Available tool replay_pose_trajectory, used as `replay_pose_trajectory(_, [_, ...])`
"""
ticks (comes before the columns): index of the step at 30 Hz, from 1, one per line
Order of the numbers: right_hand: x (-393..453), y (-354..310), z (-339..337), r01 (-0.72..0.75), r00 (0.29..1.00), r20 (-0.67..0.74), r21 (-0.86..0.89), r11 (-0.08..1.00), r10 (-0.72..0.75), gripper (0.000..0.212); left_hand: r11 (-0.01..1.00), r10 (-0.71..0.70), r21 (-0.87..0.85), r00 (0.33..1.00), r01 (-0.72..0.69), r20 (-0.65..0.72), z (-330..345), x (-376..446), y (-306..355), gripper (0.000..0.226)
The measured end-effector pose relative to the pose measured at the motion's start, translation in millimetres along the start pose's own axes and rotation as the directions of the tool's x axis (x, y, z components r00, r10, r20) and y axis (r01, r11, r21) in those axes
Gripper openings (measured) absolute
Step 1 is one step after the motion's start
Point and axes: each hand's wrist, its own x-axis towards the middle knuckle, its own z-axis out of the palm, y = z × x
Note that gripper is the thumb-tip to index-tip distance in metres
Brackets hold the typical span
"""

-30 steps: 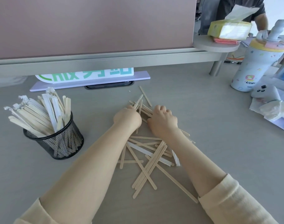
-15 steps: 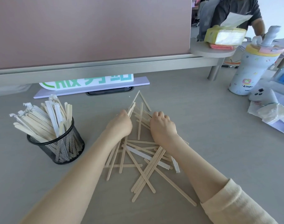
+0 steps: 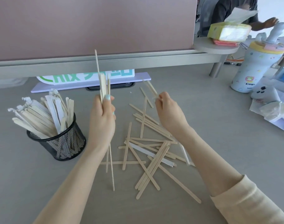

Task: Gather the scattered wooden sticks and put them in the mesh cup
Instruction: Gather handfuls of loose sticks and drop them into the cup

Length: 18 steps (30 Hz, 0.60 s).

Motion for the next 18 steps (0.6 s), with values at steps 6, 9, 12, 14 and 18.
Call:
replay_pose_trajectory(6, [-2, -33, -28, 0.108, 0.975, -0.223, 0.563, 0.819, 0.025, 0.042, 0.961, 0.232, -0.103, 0.954, -0.255, -0.191, -12, 1, 29, 0.022])
replay_pose_trajectory(9, [-10, -45, -34, 0.202, 0.935, -0.343, 0.725, 0.658, 0.090, 0.048, 0.934, 0.331, -0.054, 0.914, -0.352, -0.235, -12, -3, 28, 0.024])
replay_pose_trajectory(12, [-19, -52, -32, 0.272, 0.895, -0.427, 0.752, 0.600, 0.129, 0.046, 0.919, 0.376, -0.026, 0.896, -0.392, -0.238, -11, -8, 25, 0.023])
replay_pose_trajectory(14, [-24, -52, -26, 0.273, 0.897, -0.425, 0.750, 0.602, 0.123, 0.043, 0.924, 0.363, -0.037, 0.904, -0.380, -0.228, -6, -14, 25, 0.026])
replay_pose_trajectory(18, [-35, -53, -7, 0.242, 0.938, -0.342, 0.752, 0.613, 0.049, 0.040, 0.945, 0.303, -0.064, 0.934, -0.320, -0.191, 7, -29, 21, 0.041])
